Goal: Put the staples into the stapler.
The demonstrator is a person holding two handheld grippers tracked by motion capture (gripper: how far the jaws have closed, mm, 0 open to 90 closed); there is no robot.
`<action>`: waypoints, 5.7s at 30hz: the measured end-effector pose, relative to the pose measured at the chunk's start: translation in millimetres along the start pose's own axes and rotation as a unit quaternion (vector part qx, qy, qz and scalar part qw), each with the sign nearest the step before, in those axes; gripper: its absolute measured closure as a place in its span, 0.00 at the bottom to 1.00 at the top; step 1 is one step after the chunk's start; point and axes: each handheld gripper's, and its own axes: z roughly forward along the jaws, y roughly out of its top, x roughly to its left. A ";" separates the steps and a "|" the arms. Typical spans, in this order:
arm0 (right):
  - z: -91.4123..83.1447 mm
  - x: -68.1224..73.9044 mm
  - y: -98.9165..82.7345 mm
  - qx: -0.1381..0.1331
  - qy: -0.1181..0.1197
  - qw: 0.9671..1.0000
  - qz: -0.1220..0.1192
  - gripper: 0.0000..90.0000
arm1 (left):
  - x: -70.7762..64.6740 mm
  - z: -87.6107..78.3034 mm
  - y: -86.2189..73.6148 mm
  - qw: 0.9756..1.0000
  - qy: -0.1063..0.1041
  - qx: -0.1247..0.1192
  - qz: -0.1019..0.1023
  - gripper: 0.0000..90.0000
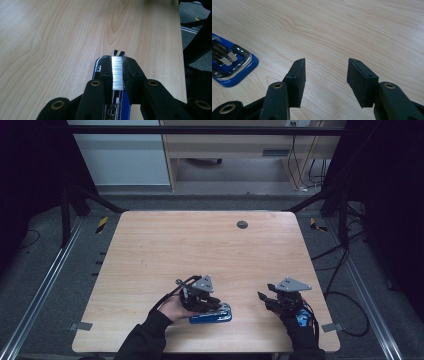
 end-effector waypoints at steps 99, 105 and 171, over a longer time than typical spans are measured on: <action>-0.2 -0.6 0.3 -0.002 0.000 1.000 -0.002 0.55 | 2.7 9.6 5.0 1.000 -0.020 0.022 -0.009 0.86; -0.2 -0.4 0.4 -0.002 0.001 1.000 -0.002 0.55 | 1.1 -0.3 13.0 0.999 -0.016 0.028 0.026 0.86; -0.1 -0.1 0.6 -0.003 0.003 1.000 -0.005 0.55 | -1.1 16.5 21.5 0.994 -0.008 0.087 0.060 0.86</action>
